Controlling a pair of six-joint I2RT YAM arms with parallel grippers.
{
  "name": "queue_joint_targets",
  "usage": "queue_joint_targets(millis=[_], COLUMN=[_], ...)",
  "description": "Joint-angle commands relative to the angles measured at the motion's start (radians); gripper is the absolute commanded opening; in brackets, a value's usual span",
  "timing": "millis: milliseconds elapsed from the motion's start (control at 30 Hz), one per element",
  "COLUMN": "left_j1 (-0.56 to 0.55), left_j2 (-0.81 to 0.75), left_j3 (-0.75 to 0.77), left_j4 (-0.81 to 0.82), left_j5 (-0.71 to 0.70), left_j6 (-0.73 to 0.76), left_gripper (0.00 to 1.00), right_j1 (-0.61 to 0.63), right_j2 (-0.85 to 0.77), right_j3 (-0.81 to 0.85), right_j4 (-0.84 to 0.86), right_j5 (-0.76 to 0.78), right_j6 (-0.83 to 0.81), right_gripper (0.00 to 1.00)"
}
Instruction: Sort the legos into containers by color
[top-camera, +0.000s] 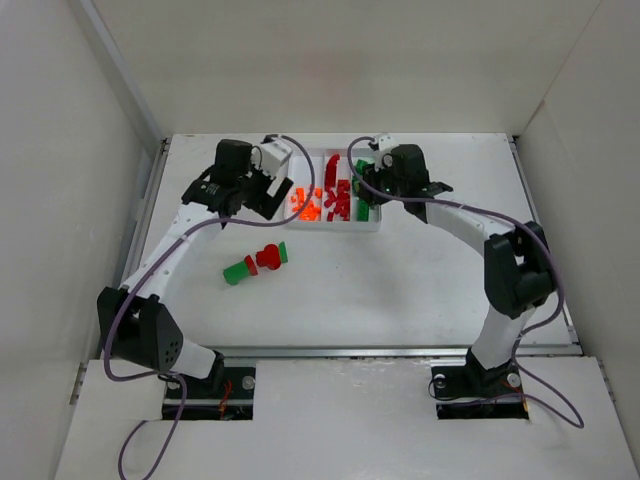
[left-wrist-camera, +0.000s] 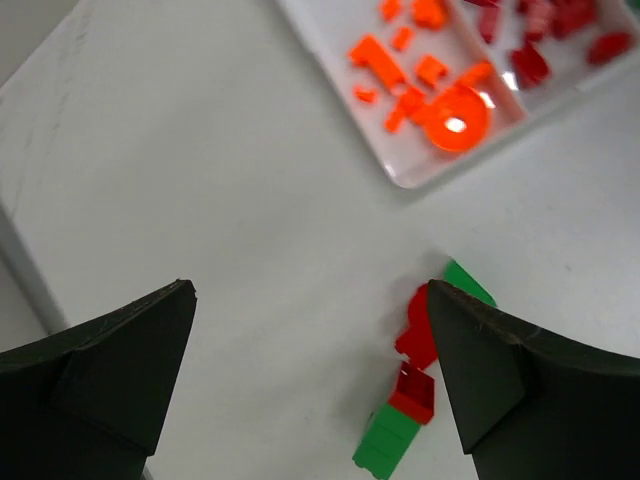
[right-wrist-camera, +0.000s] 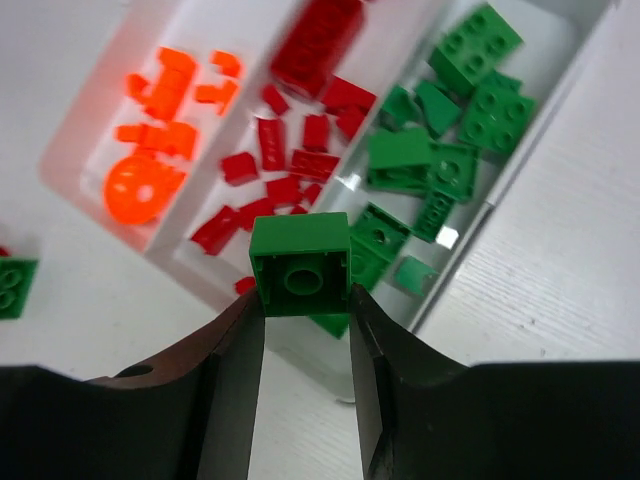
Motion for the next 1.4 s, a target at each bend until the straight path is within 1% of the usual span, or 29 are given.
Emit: queue_joint_targets(millis=[0,33,67,100,167,267,300,333,400,433,500,533,567,600,700,733,800,833,867,900,933,967,1000,1133,1267,1300,1367], left_j1=[0.014,0.014,0.023,0.023,0.035,0.047,0.048,0.048,0.048,0.048,0.048,0.048,0.048,0.028,-0.021,-0.05,-0.077,-0.09,-0.109,-0.109,-0.123,-0.132,-0.141,-0.141,-0.15,-0.15,-0.15], left_j2=[-0.064,-0.074,-0.074,-0.074,-0.084,-0.084,-0.084,-0.084,-0.084,-0.084,-0.084,-0.084,-0.084,-0.084,-0.094,-0.094,-0.103,-0.103,-0.103,-0.113,-0.113,-0.113,-0.113,-0.078,-0.036,-0.006,0.028], left_j3=[-0.023,-0.035,-0.044,-0.053,-0.066,-0.086,-0.086,-0.086,-0.086,-0.095,-0.095,-0.104,-0.104,-0.119,-0.176,-0.194,-0.24,-0.256,-0.273,-0.312,-0.331,-0.351,-0.384,-0.447,-0.484,-0.484,-0.474], left_j4=[0.143,0.156,0.157,0.157,0.157,0.147,0.147,0.147,0.138,0.138,0.124,0.106,0.094,0.069,0.037,0.005,-0.04,-0.075,-0.086,-0.086,-0.086,-0.06,-0.035,0.075,0.187,0.215,0.215], left_j5=[-0.246,-0.261,-0.272,-0.284,-0.285,-0.285,-0.285,-0.275,-0.275,-0.25,-0.204,-0.156,-0.128,-0.101,-0.042,-0.022,0.037,0.048,0.059,0.059,0.048,0.029,-0.029,-0.12,-0.172,-0.183,-0.183], left_j6=[-0.211,-0.251,-0.266,-0.285,-0.34,-0.385,-0.385,-0.394,-0.394,-0.377,-0.305,-0.282,-0.256,-0.191,-0.081,0.001,0.087,0.121,0.185,0.21,0.224,0.224,0.224,0.233,0.263,0.263,0.263], left_gripper=[1.0,1.0,1.0,1.0,1.0,1.0,1.0,1.0,1.0,1.0,0.93,0.88,0.85,0.84,0.82,0.82,0.82,0.85,0.87,0.9,0.97,0.99,0.99,0.99,1.0,1.0,1.0], right_j1=[-0.012,-0.021,-0.021,-0.021,-0.021,-0.021,-0.021,-0.021,-0.021,-0.021,-0.021,-0.021,-0.021,-0.021,-0.012,-0.003,0.035,0.052,0.067,0.081,0.092,0.101,0.101,0.101,0.101,0.101,0.101], right_j2=[0.039,0.071,0.087,0.102,0.142,0.174,0.174,0.183,0.183,0.183,0.183,0.171,0.171,0.147,0.111,0.081,0.049,0.032,0.003,-0.01,-0.022,-0.045,-0.054,-0.074,-0.074,-0.074,-0.065], right_j3=[0.073,0.091,0.102,0.114,0.146,0.168,0.178,0.179,0.188,0.197,0.197,0.197,0.197,0.197,0.188,0.177,0.153,0.133,0.122,0.11,0.096,0.068,0.053,0.021,0.021,0.021,0.021], right_j4=[0.002,-0.013,-0.023,-0.045,-0.07,-0.101,-0.115,-0.115,-0.136,-0.136,-0.145,-0.145,-0.145,-0.145,-0.145,-0.145,-0.145,-0.145,-0.145,-0.145,-0.145,-0.133,-0.124,-0.112,-0.112,-0.112,-0.112], right_j5=[0.099,0.109,0.109,0.118,0.118,0.129,0.138,0.138,0.15,0.15,0.175,0.175,0.175,0.184,0.195,0.195,0.237,0.253,0.265,0.276,0.276,0.276,0.261,0.227,0.195,0.195,0.195], right_j6=[0.113,0.113,0.113,0.113,0.113,0.113,0.122,0.122,0.122,0.122,0.122,0.122,0.122,0.112,0.087,0.076,0.018,-0.005,-0.046,-0.059,-0.068,-0.068,-0.068,-0.045,-0.036,-0.036,-0.036], right_gripper=[0.0,0.0,0.02,0.02,0.06,0.21,0.37,0.43,0.53,0.62,0.69,0.72,0.74,0.78,0.78,0.78,0.79,0.79,0.79,0.79,0.79,0.79,0.8,0.8,0.8,0.8,0.8])
